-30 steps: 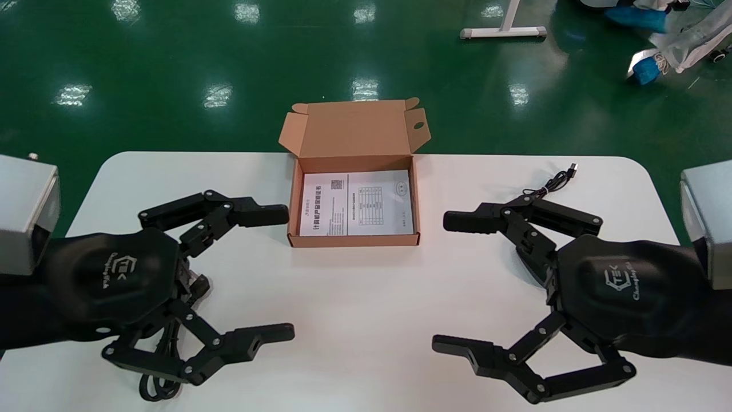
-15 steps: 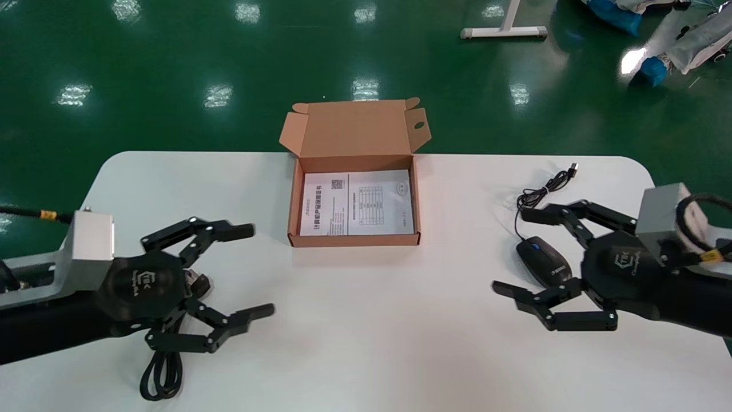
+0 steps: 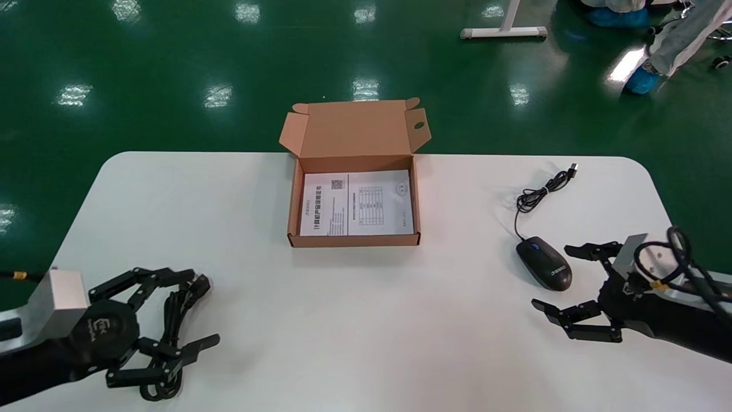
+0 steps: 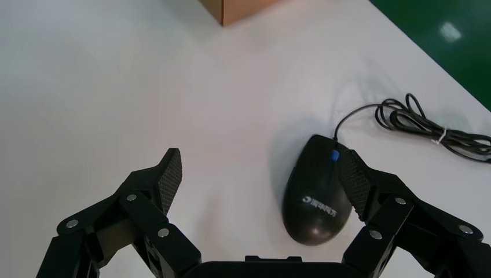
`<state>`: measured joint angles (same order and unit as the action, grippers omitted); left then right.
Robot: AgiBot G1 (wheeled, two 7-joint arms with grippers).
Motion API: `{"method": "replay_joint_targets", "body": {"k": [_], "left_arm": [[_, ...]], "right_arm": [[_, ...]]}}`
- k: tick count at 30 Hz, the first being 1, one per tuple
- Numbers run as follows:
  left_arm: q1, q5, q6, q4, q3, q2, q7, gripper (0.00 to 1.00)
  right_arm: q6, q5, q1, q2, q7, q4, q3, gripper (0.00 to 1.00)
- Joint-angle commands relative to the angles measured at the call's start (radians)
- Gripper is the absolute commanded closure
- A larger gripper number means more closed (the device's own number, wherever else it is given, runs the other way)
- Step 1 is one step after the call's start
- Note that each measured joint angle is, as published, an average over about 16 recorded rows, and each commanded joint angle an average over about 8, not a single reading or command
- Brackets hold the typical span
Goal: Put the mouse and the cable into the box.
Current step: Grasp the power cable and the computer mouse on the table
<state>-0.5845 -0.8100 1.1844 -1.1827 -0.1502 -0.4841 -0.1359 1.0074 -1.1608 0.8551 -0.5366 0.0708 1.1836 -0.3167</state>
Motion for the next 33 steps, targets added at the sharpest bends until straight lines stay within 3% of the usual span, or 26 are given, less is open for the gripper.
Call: {"method": "replay_joint_targets", "body": {"k": [1,19,33], "left_arm": [[0.056,0.013,-0.033,-0.014,0.019,0.014,-0.012,0.00],[0.413,0.033,-0.332,-0.115,0.158,0.011,-0.112,0.00],[0.493,0.012,-0.442,-0.155,0.184,-0.030,-0.148,0.00]], "right_arm": [[-0.018,-0.019,-0.006,-0.008,-0.012,-0.014,-0.005,0.00],[-0.115,-0.063,0.017,-0.131,-0.185,-0.214,-0.004,0.00],[-0.146,-0.046,0.019,-0.176,-0.228,-0.281,0.011,0.00]]}}
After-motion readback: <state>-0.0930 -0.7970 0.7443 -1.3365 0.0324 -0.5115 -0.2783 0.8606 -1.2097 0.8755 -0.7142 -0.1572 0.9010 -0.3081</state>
